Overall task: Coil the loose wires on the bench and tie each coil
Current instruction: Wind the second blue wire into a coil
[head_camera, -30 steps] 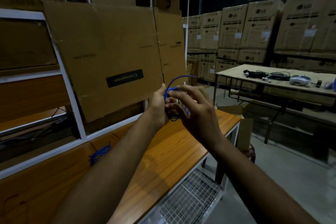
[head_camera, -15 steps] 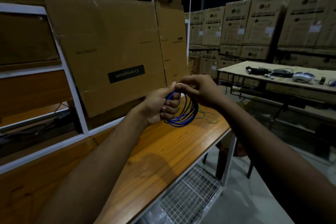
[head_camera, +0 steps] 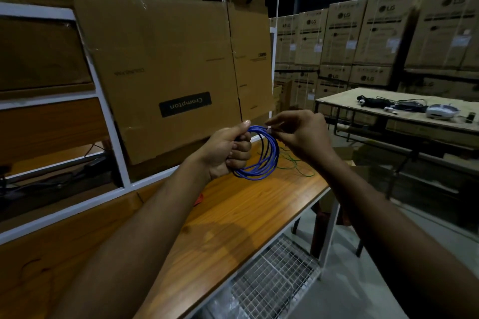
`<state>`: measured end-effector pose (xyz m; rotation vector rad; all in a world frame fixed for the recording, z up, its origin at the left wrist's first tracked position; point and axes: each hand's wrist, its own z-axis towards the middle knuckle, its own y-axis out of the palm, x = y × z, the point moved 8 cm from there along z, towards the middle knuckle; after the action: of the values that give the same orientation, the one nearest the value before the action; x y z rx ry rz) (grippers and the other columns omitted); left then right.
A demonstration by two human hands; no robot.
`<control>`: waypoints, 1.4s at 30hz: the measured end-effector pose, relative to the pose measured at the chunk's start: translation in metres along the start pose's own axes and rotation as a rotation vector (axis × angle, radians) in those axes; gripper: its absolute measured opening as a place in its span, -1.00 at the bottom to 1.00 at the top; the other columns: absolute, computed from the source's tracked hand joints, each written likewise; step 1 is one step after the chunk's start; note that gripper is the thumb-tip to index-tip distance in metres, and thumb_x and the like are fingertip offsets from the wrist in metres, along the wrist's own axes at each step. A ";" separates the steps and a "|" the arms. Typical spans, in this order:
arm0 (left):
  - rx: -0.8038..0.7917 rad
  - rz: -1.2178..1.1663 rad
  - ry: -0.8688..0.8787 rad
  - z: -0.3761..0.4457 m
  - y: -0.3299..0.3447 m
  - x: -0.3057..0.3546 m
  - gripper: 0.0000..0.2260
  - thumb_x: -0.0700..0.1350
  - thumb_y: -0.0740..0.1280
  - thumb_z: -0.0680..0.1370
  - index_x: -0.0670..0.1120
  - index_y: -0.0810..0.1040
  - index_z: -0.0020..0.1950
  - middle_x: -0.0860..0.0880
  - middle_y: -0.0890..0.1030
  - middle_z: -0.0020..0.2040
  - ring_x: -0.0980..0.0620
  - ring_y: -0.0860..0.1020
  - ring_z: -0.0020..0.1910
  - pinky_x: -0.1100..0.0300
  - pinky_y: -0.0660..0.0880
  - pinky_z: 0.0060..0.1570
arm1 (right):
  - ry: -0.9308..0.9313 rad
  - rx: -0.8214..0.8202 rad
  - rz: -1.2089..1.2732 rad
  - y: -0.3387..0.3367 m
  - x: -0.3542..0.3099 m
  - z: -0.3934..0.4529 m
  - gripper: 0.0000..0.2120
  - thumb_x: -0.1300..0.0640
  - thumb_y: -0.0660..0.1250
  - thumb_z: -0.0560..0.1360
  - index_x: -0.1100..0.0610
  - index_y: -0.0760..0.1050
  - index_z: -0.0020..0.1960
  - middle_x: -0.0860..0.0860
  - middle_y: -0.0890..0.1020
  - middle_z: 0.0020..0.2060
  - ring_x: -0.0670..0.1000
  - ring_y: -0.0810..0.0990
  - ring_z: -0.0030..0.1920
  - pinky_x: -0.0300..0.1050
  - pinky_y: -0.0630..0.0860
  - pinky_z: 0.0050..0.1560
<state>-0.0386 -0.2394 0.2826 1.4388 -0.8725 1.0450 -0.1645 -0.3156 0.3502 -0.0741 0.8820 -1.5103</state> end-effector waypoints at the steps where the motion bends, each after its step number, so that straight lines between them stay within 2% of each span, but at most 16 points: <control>1: 0.009 -0.016 0.010 0.001 0.000 0.000 -0.67 0.07 0.15 0.67 -0.02 0.30 -0.25 0.09 0.16 -0.48 0.19 0.12 -0.60 0.33 0.01 -0.60 | -0.026 0.012 -0.072 0.002 -0.004 -0.004 -0.82 0.19 0.47 0.48 0.02 0.70 0.07 -0.13 0.72 -0.15 -0.28 0.64 -0.21 -0.38 0.58 -0.20; 3: 0.018 -0.044 0.028 0.002 0.001 -0.001 -0.66 0.08 0.13 0.68 -0.02 0.29 -0.26 0.09 0.17 -0.50 0.19 0.13 -0.61 0.34 0.03 -0.62 | -0.005 -0.014 -0.098 0.010 -0.005 -0.012 -0.76 0.25 0.31 0.54 0.05 0.68 0.11 -0.04 0.73 -0.14 -0.13 0.65 -0.24 -0.26 0.57 -0.30; 4: 0.022 -0.056 0.038 0.003 0.002 -0.002 -0.65 0.08 0.12 0.68 -0.02 0.29 -0.27 0.09 0.18 -0.51 0.19 0.14 -0.62 0.34 0.04 -0.63 | 0.040 -0.034 -0.020 0.014 -0.002 -0.015 -0.73 0.22 0.22 0.57 0.07 0.67 0.11 0.02 0.72 -0.17 -0.01 0.64 -0.25 -0.12 0.53 -0.30; 6: 0.036 -0.069 0.058 0.003 0.002 -0.004 -0.64 0.10 0.12 0.68 -0.03 0.29 -0.26 0.09 0.19 -0.51 0.19 0.15 -0.62 0.34 0.07 -0.63 | 0.147 -0.039 0.203 0.020 0.003 -0.023 -0.67 0.06 0.10 0.62 0.09 0.64 0.05 0.11 0.66 -0.22 0.13 0.58 -0.23 -0.03 0.46 -0.29; 9: 0.055 -0.056 0.097 0.006 0.006 -0.007 -0.63 0.12 0.10 0.68 -0.03 0.30 -0.26 0.09 0.19 -0.52 0.18 0.16 -0.62 0.34 0.14 -0.61 | 0.236 -0.048 0.231 0.037 0.004 -0.035 -0.64 -0.10 0.02 0.69 0.11 0.46 0.02 0.05 0.55 -0.26 -0.01 0.46 -0.31 -0.15 0.35 -0.32; 14: -0.020 -0.092 0.070 0.005 0.021 -0.022 -0.60 0.15 0.06 0.68 -0.03 0.29 -0.27 0.09 0.20 -0.54 0.17 0.19 -0.61 0.30 0.28 -0.54 | 0.246 0.176 0.219 0.045 0.015 -0.052 -0.82 -0.01 0.08 0.69 0.08 0.34 0.06 -0.03 0.52 -0.27 -0.10 0.49 -0.31 -0.30 0.30 -0.42; 16: -0.058 -0.125 0.049 0.004 0.025 -0.029 -0.60 0.16 0.05 0.67 -0.03 0.29 -0.27 0.09 0.21 -0.54 0.16 0.21 -0.60 0.27 0.33 -0.48 | 0.310 0.168 0.324 0.052 0.027 -0.058 -0.81 0.00 0.08 0.70 0.10 0.36 0.08 -0.03 0.55 -0.24 -0.11 0.52 -0.30 -0.34 0.36 -0.38; 19: -0.018 -0.136 0.060 0.005 0.020 -0.040 -0.59 0.16 0.06 0.67 -0.03 0.31 -0.28 0.08 0.21 -0.54 0.13 0.22 -0.58 0.21 0.39 -0.39 | 0.415 0.064 0.633 0.075 0.042 -0.071 -0.67 -0.02 0.04 0.71 0.17 0.48 0.10 0.04 0.59 -0.25 -0.01 0.56 -0.29 -0.01 0.47 -0.23; 21: 0.047 -0.131 0.070 0.006 0.012 -0.048 -0.58 0.15 0.06 0.68 -0.04 0.30 -0.29 0.08 0.21 -0.55 0.11 0.22 -0.59 0.18 0.42 -0.37 | 0.429 0.054 0.643 0.082 0.052 -0.079 -0.64 -0.03 0.05 0.70 0.15 0.52 -0.03 0.02 0.53 -0.35 0.03 0.49 -0.34 0.07 0.40 -0.28; 24: 0.144 -0.082 0.097 0.007 0.005 -0.061 -0.59 0.14 0.06 0.68 -0.05 0.31 -0.28 0.08 0.23 -0.54 0.10 0.25 -0.57 0.16 0.42 -0.33 | 0.417 0.063 0.570 0.083 0.059 -0.089 -0.62 -0.10 0.06 0.64 0.06 0.49 -0.19 0.02 0.54 -0.38 0.10 0.53 -0.35 0.16 0.48 -0.30; 29: 0.177 0.253 0.125 0.005 -0.006 -0.079 -0.58 0.12 0.04 0.69 -0.09 0.42 -0.22 -0.02 0.46 -0.44 0.02 0.49 -0.39 0.08 0.44 -0.13 | 0.297 0.042 0.263 0.071 0.064 -0.094 -0.64 0.03 0.03 0.71 0.09 0.41 -0.20 0.06 0.51 -0.36 0.08 0.49 -0.36 0.06 0.43 -0.31; 32: 0.259 0.454 0.079 0.004 -0.017 -0.077 -0.51 0.12 -0.02 0.70 -0.14 0.58 -0.05 -0.13 0.68 -0.17 0.02 0.65 -0.17 0.08 0.46 -0.06 | 0.231 -0.036 0.124 0.067 0.072 -0.094 -0.67 0.04 0.05 0.71 0.10 0.39 -0.18 0.10 0.53 -0.36 0.13 0.51 -0.35 0.13 0.44 -0.30; 35: 0.324 0.648 0.100 0.009 -0.009 -0.061 -0.51 0.09 -0.01 0.71 -0.18 0.60 0.18 -0.12 0.68 0.02 -0.03 0.63 0.07 0.13 0.49 0.06 | 0.168 -0.129 0.058 0.070 0.071 -0.097 -0.71 0.01 0.06 0.70 0.06 0.39 -0.14 0.01 0.50 -0.36 0.03 0.48 -0.36 0.06 0.40 -0.32; 37: 0.280 0.785 0.081 0.015 0.008 -0.059 -0.52 0.09 0.01 0.71 -0.21 0.59 0.18 -0.14 0.67 0.00 -0.03 0.63 -0.05 0.16 0.52 -0.05 | 0.121 -0.182 0.059 0.074 0.067 -0.100 -0.77 0.03 0.08 0.70 0.05 0.45 -0.03 -0.08 0.51 -0.32 -0.11 0.47 -0.34 -0.04 0.37 -0.33; 39: 0.249 0.919 0.050 0.020 0.021 -0.067 -0.52 0.10 0.03 0.71 -0.25 0.58 0.10 -0.16 0.65 -0.11 -0.08 0.61 -0.24 0.11 0.53 -0.21 | 0.112 -0.223 0.051 0.078 0.068 -0.102 -0.78 0.06 0.08 0.69 0.08 0.47 0.05 -0.05 0.54 -0.30 -0.10 0.49 -0.34 -0.06 0.38 -0.34; 42: 0.340 1.092 0.074 0.024 0.019 -0.073 -0.49 0.11 0.03 0.71 -0.26 0.59 0.00 -0.09 0.54 -0.29 -0.05 0.47 -0.36 0.13 0.39 -0.32 | 0.131 -0.212 0.072 0.078 0.072 -0.104 -0.76 0.04 0.08 0.69 0.04 0.44 -0.07 -0.01 0.51 -0.35 -0.02 0.48 -0.37 0.01 0.35 -0.35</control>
<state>-0.0776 -0.2682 0.2205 1.1295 -1.5341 2.1122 -0.1693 -0.3197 0.2016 -0.0979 1.1376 -1.3624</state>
